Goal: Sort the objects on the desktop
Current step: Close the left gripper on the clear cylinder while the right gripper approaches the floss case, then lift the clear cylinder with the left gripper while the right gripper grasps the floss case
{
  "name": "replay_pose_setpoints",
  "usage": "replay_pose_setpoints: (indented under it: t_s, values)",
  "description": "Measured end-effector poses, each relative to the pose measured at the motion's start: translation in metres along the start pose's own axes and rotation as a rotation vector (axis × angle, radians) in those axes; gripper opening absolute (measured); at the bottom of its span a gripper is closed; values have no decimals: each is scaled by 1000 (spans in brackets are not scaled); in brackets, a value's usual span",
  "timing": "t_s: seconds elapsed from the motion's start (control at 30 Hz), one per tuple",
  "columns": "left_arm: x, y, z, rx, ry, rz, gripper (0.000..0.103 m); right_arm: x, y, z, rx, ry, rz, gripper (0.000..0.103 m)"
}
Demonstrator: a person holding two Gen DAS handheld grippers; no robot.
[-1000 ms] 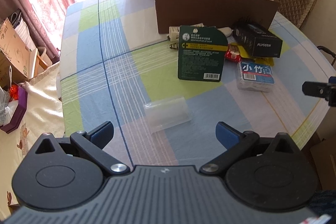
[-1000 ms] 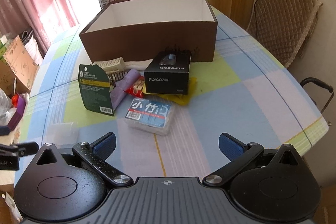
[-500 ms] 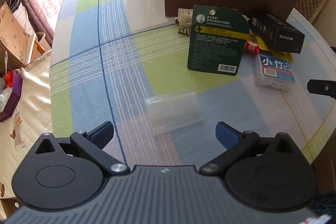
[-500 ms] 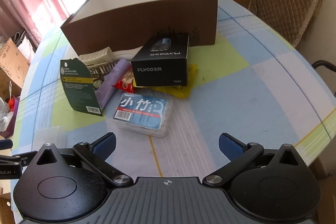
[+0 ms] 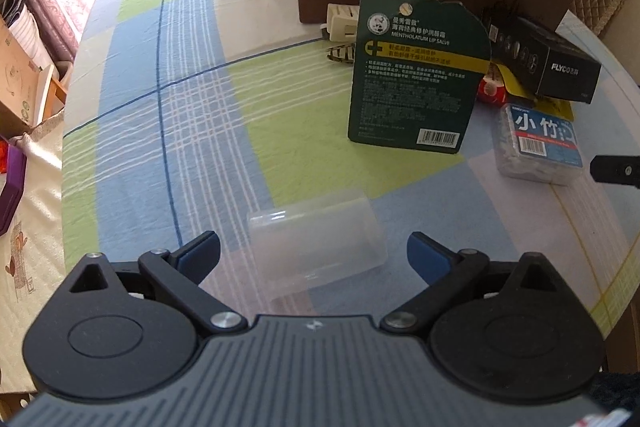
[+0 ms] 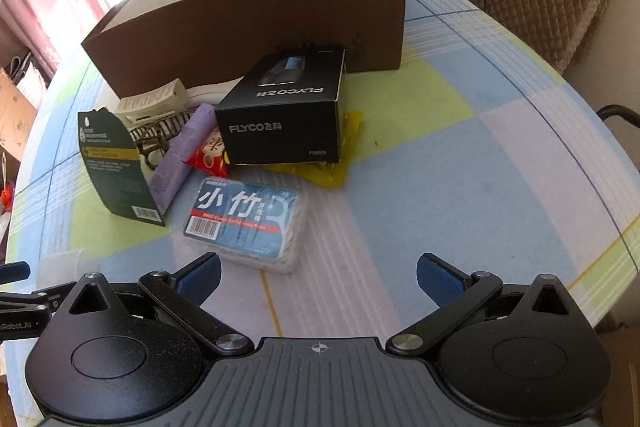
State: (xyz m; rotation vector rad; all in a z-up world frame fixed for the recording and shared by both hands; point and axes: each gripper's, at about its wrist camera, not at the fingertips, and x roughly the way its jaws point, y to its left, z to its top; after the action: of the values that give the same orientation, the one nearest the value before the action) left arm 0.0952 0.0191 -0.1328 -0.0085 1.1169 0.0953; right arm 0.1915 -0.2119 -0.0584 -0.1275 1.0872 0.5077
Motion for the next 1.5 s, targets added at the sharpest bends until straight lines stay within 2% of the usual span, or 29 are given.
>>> replay_pose_setpoints:
  t_s: [0.17, 0.33, 0.37, 0.73, 0.93, 1.07, 1.1, 1.13, 1.5]
  values:
    - [10, 0, 4, 16, 10, 7, 91, 4, 2, 3, 0, 4, 4, 101]
    - [17, 5, 7, 21, 20, -6, 75, 10, 8, 6, -10, 3, 13, 101]
    - [18, 7, 7, 18, 20, -10, 74, 12, 10, 6, -13, 4, 15, 101]
    - [23, 35, 16, -15, -3, 54, 74, 36, 45, 9, -103, 25, 33, 101]
    - [24, 39, 18, -29, 0, 54, 74, 55, 57, 12, -65, 26, -12, 101]
    - [24, 38, 15, -31, 3, 48, 74, 63, 59, 11, -60, 21, -41, 101]
    - [24, 37, 15, -31, 3, 47, 74, 63, 58, 10, -63, 19, -43, 99]
    - [24, 37, 16, -30, 3, 46, 74, 63, 58, 10, -66, 19, -33, 89]
    - [19, 24, 16, -11, 6, 21, 74, 47, 38, 5, -133, 68, -11, 87]
